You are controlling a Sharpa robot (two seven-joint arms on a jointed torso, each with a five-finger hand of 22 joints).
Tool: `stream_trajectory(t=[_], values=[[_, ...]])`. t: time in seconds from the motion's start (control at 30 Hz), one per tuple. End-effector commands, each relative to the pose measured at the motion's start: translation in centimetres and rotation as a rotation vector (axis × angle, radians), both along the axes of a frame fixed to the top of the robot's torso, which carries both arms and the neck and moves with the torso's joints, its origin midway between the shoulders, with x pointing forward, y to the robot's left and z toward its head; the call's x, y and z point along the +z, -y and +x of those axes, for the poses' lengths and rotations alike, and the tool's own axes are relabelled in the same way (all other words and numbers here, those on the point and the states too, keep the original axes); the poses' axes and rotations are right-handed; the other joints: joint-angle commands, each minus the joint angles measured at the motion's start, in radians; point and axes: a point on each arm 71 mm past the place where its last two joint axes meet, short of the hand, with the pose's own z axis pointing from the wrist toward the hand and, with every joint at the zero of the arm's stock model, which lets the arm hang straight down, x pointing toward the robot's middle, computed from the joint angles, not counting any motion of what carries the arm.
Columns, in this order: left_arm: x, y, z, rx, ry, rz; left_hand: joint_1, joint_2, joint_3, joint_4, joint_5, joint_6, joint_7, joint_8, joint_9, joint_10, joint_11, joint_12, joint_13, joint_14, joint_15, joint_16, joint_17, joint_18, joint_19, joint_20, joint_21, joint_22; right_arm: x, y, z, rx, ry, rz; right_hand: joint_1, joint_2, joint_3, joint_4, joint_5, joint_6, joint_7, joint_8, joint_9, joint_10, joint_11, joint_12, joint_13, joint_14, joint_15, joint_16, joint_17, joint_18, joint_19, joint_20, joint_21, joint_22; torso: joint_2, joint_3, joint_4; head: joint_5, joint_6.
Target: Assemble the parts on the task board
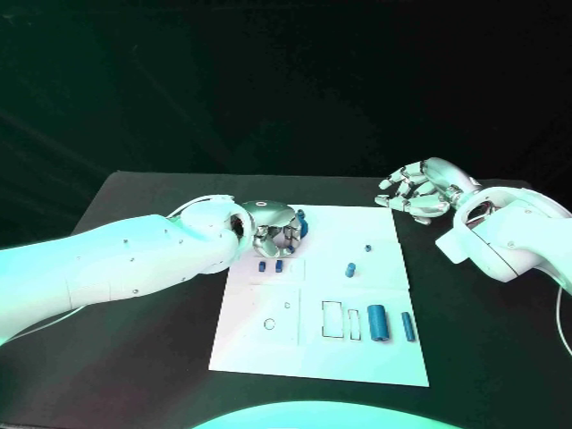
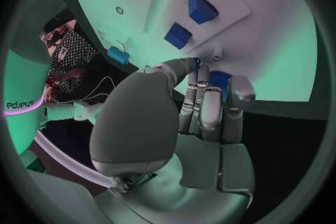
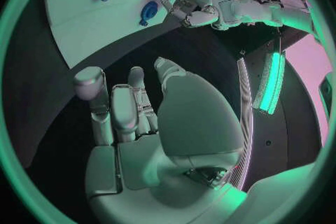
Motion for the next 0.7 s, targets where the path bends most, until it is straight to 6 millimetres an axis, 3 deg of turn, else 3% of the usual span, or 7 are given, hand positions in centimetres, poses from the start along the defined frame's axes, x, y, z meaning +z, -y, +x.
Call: stream_trajectory(t=[0.03,0.33,0.7], values=[[0.7,0.0,-0.3,0.001,-0.018,-0.064,-0.012,-0.002,0.001,-0.005,0.003,0.002,0.006,-0.005,-0.001,0.006,0.001,-0.009,-0.002,0.008,0.002,0.005,-0.002,-0.011,0.005,0.003,0.004,0.001,0.0,-0.1,-0.1,0.014,-0.001,-0.002,-0.001,-0.008,0.008,0.001,0.006,0.002,0.001,0.004,-0.001,-0.004,-0.001,-0.004,-0.001,-0.004,-0.001,-0.004,0.0,0.016,0.0,-0.002,0.002,0.0,0.0,0.0015,0.0015,0.001,-0.001],[2.2,-1.5,-0.5,0.035,-0.046,-0.102,-0.017,-0.004,0.003,-0.006,0.003,0.006,0.006,-0.009,0.0,0.012,0.001,-0.017,-0.003,0.01,0.003,0.006,0.002,-0.012,0.008,0.004,0.006,0.006,0.0,0.0,-0.1,0.012,-0.001,-0.002,-0.002,-0.008,0.008,0.001,0.006,0.002,0.001,0.005,-0.001,-0.004,-0.002,-0.005,-0.003,-0.004,-0.001,-0.006,-0.002,0.016,0.0,-0.002,0.0,-0.002,-0.001,0.0015,0.0015,0.002,-0.001],[1.8,-3.3,-0.1,0.074,-0.109,-0.053,-0.025,-0.007,0.003,-0.005,0.003,0.011,0.006,-0.012,0.001,0.019,0.0,-0.026,-0.004,0.008,0.003,0.004,-0.007,-0.011,0.004,0.005,0.004,0.003,0.0,0.0,-0.1,0.011,-0.002,-0.003,-0.002,-0.008,0.008,0.001,0.006,0.002,0.001,0.005,-0.001,-0.004,-0.002,-0.005,-0.003,-0.004,-0.001,-0.006,-0.002,0.016,0.0,-0.002,0.0,-0.002,0.001,0.0011,0.0014,0.004,-0.001]])
